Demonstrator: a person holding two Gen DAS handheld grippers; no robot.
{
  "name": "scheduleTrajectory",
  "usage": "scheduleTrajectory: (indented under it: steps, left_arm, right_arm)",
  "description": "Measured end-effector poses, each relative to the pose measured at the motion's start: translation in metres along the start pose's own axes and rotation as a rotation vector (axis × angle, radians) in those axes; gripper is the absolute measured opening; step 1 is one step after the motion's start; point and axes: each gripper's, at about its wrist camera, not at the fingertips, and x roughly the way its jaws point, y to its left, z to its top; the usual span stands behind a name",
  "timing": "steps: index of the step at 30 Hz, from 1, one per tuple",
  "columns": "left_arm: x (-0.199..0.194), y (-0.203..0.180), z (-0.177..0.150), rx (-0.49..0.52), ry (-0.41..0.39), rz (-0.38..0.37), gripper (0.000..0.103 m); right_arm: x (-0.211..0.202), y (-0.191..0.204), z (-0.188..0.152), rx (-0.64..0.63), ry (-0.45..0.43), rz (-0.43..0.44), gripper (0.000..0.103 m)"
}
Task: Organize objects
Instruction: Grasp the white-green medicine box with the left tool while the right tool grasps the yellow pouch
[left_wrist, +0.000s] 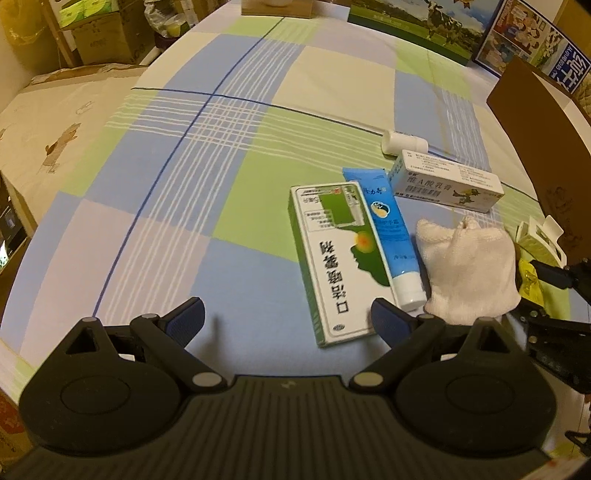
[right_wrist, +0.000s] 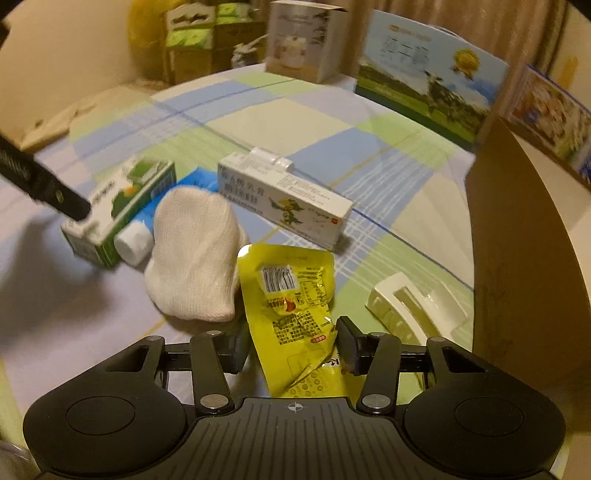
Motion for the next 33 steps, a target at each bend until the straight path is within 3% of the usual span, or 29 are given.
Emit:
scheduleTrajectory:
  steps: [10, 18, 20, 21, 30, 33]
  left_arm:
    - [0.023, -0.023, 0.021, 0.069, -0.003, -0.020, 0.092]
    - [0.041, -0.023, 0.035, 0.116, 0.005, -0.017, 0.079]
    - [0.044, -0.018, 0.035, 0.121, 0.019, -0.018, 0.062]
    - [0.046, -0.016, 0.034, 0.125, 0.025, -0.014, 0.059]
    - [0.052, -0.022, 0.042, 0.192, 0.003, -0.001, 0.059]
    - [0.053, -0.025, 0.046, 0.204, -0.006, -0.002, 0.052]
  right_arm:
    - [-0.028, -0.043, 0.008, 0.338, 0.025, 0.074, 0.045]
    - [-0.048, -0.056, 0.003, 0.447, 0.018, 0.085, 0.045]
    - [-0.050, -0.058, 0.001, 0.462, 0.019, 0.081, 0.045]
    - [-0.050, -0.059, 0.000, 0.470, 0.021, 0.080, 0.045]
    - [-0.053, -0.062, -0.004, 0.499, 0.040, 0.066, 0.045]
    - [-0.054, -0.062, -0.004, 0.503, 0.041, 0.063, 0.045]
